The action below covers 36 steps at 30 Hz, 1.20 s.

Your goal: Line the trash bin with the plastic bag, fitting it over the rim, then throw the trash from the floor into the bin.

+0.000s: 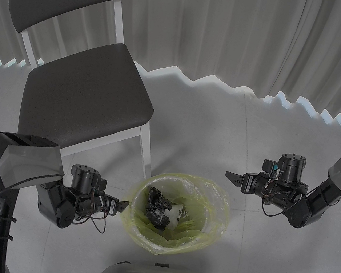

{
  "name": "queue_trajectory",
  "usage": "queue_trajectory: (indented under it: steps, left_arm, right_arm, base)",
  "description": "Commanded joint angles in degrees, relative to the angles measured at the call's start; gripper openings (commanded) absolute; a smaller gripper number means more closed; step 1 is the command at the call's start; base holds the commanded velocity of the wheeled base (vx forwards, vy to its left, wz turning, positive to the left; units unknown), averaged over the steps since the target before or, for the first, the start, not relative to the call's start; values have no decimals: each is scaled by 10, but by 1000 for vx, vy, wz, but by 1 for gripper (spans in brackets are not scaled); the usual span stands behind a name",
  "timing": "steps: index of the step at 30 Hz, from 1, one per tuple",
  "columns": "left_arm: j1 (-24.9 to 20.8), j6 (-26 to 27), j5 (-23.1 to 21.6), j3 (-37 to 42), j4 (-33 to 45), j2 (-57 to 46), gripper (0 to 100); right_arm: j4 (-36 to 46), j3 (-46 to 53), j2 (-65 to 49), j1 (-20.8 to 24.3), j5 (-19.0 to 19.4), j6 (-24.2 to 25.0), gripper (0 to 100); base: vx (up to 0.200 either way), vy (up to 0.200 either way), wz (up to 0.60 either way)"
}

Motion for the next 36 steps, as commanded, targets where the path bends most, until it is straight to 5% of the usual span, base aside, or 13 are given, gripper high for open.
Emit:
queue_trajectory:
  steps: [1,11,24,36]
  left_arm:
    - [8,26,17,-109,72,37,100]
    - [2,28,29,-153,109,64,100]
    - [18,-5,26,-39,97,-59,100]
    - [4,-6,28,90,-84,-76,100]
  right_arm:
    - [6,-7,15,-9,16,0,100]
    - [4,-6,50,8,22,1,100]
    - [0,7,52,35,24,0,100]
    - [6,-28,115,17,23,0,100]
  base:
    - [0,0,0]
    - [0,0,0]
    - [0,0,0]
    - [0,0,0]
